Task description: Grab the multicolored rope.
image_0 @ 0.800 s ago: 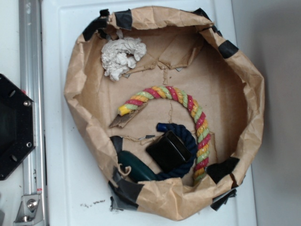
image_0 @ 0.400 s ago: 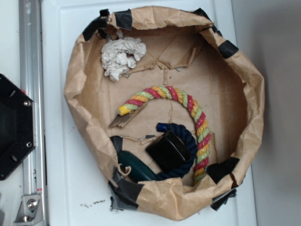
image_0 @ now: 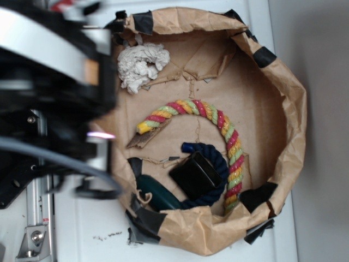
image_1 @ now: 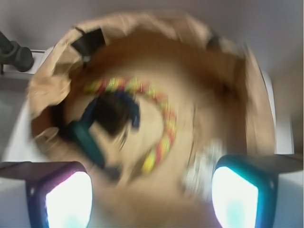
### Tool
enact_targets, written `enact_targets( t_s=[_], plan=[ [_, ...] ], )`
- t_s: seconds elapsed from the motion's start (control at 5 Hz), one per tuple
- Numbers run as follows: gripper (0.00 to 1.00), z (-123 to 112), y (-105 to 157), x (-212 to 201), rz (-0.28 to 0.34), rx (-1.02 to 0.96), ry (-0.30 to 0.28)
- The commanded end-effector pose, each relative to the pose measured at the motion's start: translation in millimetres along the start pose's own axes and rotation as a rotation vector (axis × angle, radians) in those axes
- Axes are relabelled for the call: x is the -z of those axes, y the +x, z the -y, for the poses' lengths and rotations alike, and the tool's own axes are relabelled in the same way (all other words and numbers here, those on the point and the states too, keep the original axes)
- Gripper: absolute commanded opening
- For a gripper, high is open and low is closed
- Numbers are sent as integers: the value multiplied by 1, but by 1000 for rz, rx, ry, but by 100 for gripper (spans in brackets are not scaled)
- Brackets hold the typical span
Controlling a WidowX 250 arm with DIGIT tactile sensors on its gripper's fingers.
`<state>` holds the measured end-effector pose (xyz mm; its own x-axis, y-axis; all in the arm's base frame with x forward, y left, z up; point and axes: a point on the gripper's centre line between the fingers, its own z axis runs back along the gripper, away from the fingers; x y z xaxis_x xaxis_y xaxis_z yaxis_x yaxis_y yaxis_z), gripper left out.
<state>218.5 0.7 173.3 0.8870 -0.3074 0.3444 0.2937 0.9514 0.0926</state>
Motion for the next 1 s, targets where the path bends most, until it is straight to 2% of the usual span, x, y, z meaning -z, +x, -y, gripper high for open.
enact_targets(
  t_s=[0.0,0.2,0.6,0.8],
  plan=[
    [100,-3,62,85,-15,318,15],
    [100,-3,61,112,-71,370,23],
    [100,-3,25,154,-175,497,-5],
    [100,-16,23,157,-175,510,-38]
  ],
)
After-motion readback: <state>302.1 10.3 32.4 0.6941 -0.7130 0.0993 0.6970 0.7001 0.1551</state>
